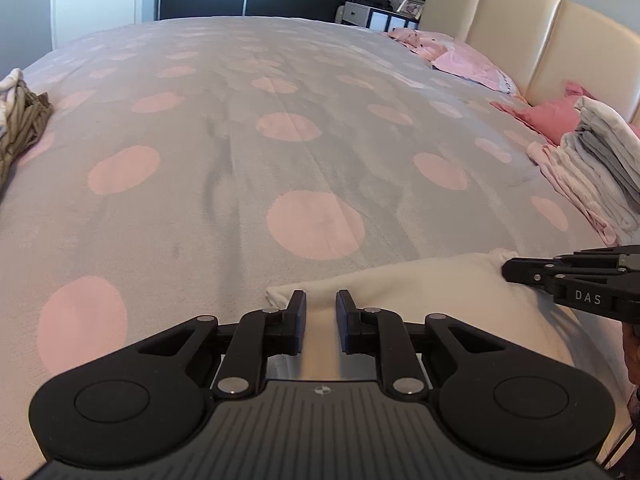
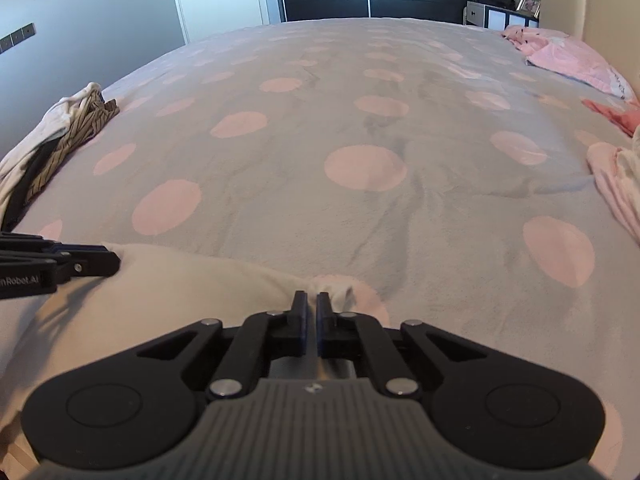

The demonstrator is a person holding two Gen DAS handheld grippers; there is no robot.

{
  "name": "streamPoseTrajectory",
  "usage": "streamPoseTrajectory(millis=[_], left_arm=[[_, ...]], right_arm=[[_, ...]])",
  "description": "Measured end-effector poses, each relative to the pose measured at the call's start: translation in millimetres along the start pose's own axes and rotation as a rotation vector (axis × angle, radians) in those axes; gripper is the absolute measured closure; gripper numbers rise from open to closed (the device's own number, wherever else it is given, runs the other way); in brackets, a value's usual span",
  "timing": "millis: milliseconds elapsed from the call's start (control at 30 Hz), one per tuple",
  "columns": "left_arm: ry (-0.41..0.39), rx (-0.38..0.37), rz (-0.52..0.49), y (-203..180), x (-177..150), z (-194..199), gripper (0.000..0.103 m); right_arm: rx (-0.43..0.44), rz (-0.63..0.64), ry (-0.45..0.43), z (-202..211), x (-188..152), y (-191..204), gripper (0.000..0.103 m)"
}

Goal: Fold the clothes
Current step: 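Release the shirt and move both tools to the folded shirt edge, then grasp the folded white T-shirt edge with both tools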

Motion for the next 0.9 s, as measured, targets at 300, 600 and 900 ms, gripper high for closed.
streamPoseTrajectory(millis=[300, 600, 900], left_arm=[[-0.074, -0.008, -0.014, -11.5, -12.1, 42.5, 0.088], [-0.009, -0.087, -0.216, -72.5, -57.6, 55.8, 0.087], [0.052, -0.062, -0.244, -77.2, -75.1, 49.9, 0.087]], right_arm=[[-0.027, -0.020, -0.057, 43.9, -3.8, -6.1, 0.088], [0.096, 0.147, -0.032, 75.9, -43.3, 47.8, 0.074], [0.076, 0.216, 0.043, 70.0, -73.1, 52.4, 0.072]])
Point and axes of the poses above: each gripper's, at about its wrist camera, not at the fingertips, and z roughly against the way its jaws point, y to its left, x to its top, the point moved 5 cm from there along -z, roughly the way its jaws point, and after that the axes turned 6 degrees about y, right-handed, at the moved point
